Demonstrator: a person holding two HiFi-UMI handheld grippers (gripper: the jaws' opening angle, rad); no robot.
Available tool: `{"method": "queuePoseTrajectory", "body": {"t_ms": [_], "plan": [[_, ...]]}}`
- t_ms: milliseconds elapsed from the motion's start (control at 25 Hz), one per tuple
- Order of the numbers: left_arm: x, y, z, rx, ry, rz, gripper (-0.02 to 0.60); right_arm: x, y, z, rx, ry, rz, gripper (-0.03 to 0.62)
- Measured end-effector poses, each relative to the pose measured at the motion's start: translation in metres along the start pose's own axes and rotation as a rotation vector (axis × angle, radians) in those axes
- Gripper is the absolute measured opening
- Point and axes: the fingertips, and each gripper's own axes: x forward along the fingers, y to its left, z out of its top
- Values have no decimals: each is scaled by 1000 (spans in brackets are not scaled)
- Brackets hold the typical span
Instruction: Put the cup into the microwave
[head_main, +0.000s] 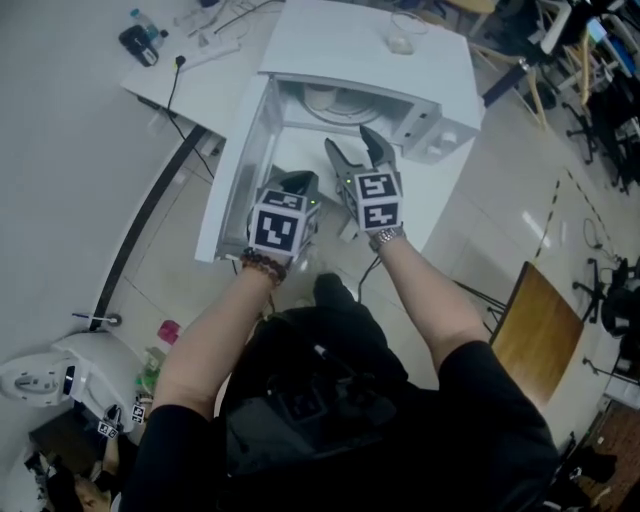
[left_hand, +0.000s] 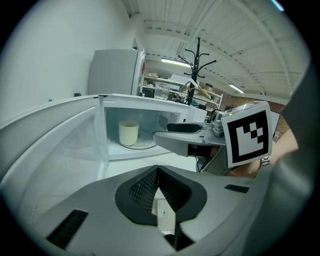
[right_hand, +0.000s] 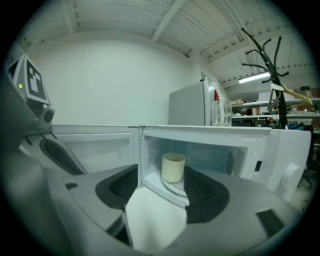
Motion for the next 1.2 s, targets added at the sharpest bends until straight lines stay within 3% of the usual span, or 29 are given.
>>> {"method": "queuePoseTrajectory", "body": {"t_ms": [440, 640, 1200], "plan": [[-22, -29, 0, 57, -39, -38, 0, -65, -5, -2, 1, -20, -63, 121], [-31, -37, 6, 62, -69, -52, 0, -93, -7, 0, -15, -22, -94, 3], [-46, -64, 50, 94, -186, -74, 2, -144, -18, 3, -9, -13, -128, 2]]}}
